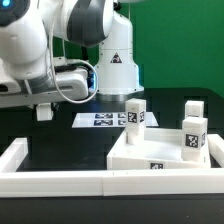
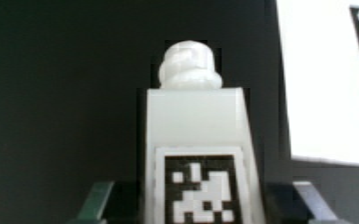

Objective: Assemble square table

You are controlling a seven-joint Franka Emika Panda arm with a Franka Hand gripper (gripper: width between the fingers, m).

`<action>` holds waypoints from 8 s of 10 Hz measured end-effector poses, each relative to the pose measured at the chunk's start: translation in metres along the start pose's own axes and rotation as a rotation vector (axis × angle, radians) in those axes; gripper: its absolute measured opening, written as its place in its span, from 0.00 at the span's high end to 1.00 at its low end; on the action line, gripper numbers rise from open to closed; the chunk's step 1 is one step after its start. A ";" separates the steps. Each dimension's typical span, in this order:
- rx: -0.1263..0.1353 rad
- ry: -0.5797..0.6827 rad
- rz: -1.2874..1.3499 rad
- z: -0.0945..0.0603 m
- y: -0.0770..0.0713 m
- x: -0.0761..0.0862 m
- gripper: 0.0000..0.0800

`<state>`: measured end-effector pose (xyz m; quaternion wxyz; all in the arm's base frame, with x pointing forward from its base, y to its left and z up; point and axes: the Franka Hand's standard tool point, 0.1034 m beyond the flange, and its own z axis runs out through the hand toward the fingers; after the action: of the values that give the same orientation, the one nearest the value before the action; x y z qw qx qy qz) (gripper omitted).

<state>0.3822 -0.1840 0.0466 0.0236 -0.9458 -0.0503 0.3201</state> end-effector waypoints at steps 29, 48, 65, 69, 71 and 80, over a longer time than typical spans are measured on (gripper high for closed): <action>-0.077 1.077 0.245 -0.157 -0.091 0.066 0.64; -0.077 1.187 0.270 -0.170 -0.131 0.097 0.64; -0.108 1.203 0.206 -0.143 -0.156 0.147 0.64; -0.111 1.189 0.204 -0.137 -0.154 0.148 0.64; -0.118 1.193 0.202 -0.133 -0.154 0.150 0.64; -0.107 1.169 0.200 -0.129 -0.154 0.150 0.30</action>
Offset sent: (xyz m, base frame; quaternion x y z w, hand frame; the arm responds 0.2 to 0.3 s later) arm 0.0373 0.0207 0.0387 -0.0047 0.0987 0.0520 0.9937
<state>0.5668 -0.0156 0.0703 -0.0306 -0.9652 0.0442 -0.2560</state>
